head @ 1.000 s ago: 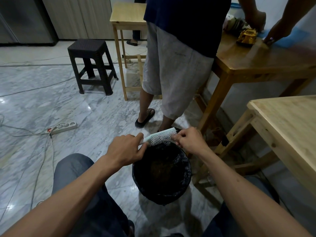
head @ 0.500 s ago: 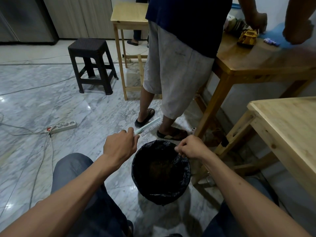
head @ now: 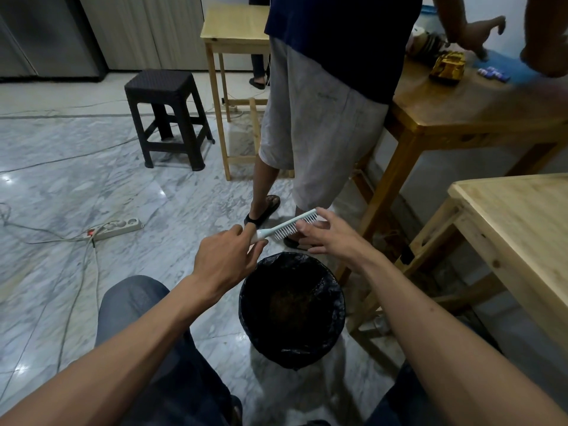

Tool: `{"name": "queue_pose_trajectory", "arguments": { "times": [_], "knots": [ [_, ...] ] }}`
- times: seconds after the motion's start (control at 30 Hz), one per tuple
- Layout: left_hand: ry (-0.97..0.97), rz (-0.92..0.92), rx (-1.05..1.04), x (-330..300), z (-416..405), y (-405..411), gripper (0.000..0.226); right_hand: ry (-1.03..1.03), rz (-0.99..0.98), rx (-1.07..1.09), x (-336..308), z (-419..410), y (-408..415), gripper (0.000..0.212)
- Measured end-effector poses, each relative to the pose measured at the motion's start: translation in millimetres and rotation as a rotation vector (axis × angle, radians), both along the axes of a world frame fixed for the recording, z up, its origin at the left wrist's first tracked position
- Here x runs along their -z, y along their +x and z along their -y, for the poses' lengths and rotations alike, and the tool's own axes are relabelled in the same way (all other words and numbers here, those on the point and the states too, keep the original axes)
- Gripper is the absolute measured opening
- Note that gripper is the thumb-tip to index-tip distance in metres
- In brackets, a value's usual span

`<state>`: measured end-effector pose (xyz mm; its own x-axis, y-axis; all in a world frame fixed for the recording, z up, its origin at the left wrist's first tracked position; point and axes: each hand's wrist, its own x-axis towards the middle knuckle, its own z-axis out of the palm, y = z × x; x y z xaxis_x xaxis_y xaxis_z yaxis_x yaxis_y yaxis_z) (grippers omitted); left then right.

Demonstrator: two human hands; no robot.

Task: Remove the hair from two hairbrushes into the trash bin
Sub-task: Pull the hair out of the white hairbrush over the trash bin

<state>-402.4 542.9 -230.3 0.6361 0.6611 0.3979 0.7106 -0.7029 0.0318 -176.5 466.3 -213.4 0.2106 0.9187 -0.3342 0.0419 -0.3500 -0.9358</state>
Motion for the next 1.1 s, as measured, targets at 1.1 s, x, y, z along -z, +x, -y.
{"name": "queue_pose_trajectory", "arguments": {
  "times": [1.1],
  "knots": [
    [-1.111,0.383,0.035,-24.6,5.1,14.5,0.030,0.151,-0.135,-0.104,8.4,-0.3,-8.4,0.054]
  ]
}}
